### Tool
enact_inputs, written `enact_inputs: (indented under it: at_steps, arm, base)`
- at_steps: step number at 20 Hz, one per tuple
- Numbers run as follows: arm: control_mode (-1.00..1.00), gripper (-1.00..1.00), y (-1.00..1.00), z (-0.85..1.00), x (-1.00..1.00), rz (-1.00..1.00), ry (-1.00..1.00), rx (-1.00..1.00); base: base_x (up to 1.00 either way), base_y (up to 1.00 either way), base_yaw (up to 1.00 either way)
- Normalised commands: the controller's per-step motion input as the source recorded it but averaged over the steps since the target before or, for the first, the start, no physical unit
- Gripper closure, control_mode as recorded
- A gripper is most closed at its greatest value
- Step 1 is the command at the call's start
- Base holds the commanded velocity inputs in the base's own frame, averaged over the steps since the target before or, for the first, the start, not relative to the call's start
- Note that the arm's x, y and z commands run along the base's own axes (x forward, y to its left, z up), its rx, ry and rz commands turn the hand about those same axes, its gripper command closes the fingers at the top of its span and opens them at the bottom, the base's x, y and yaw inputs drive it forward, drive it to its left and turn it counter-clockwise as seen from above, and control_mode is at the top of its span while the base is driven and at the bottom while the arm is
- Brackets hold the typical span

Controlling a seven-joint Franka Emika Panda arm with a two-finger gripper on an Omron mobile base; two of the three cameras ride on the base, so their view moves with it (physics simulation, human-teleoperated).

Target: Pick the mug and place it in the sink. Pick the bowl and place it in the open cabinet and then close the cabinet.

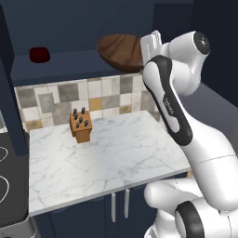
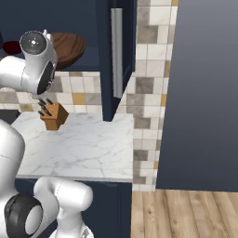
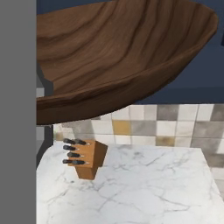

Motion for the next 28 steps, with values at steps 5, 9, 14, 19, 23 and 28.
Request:
enact_inputs:
  at_steps: [5,9,14,19,23,28]
  arm:
    - [-1.00,1.00,0.08,0.00,0.51,-0.02,0.00,0.00]
    - [-1.00,1.00,0.13,-0.01,0.40,-0.01,0.00,-0.02]
    - [-1.00,1.00,0.15,-0.11,0.35,0.00,0.00,-0.02]
    - [-1.00,1.00,0.08,-0.13,0.22,0.00,0.00,0.00]
    - [-1.00,1.00,0.05,-0.07,0.24,0.00,0.00,0.00]
    - [-1.00,1.00,0.13,0.00,0.19,0.00,-0.02,-0.02]
  base:
    - [0.00,0.00,0.00]
    - [0.00,0.00,0.00]
    - [0.00,0.00,0.00]
    - [0.00,0.00,0.00]
    - [0.00,0.00,0.00]
    - [0.00,0.00,0.00]
